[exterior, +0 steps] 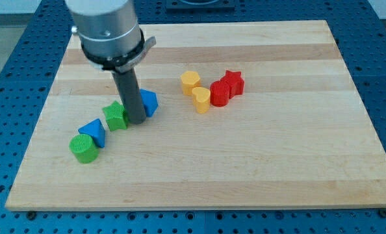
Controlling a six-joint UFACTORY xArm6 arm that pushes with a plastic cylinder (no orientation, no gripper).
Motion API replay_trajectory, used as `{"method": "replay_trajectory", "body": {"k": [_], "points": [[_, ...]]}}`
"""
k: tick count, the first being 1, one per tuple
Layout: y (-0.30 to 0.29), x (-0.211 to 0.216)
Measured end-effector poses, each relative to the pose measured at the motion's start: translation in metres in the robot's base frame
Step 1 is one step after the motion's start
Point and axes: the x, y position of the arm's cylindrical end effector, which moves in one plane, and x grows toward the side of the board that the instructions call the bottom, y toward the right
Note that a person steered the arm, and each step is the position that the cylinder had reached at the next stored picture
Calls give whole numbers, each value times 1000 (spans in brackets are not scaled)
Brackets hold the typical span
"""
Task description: Move blue cube into yellow blocks
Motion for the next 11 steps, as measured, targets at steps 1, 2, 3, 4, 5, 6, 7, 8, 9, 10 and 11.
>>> {"method": "replay_trajectory", "body": {"k": [1,2,3,4,5,6,7,8,9,10,11], "points": [[0,-24],[0,-29],[-7,-29],[-27,-29],[-56,-29],[-66,-45],[-61,-58],[-34,-58],[1,-58],[29,-58],[50,-58]]}}
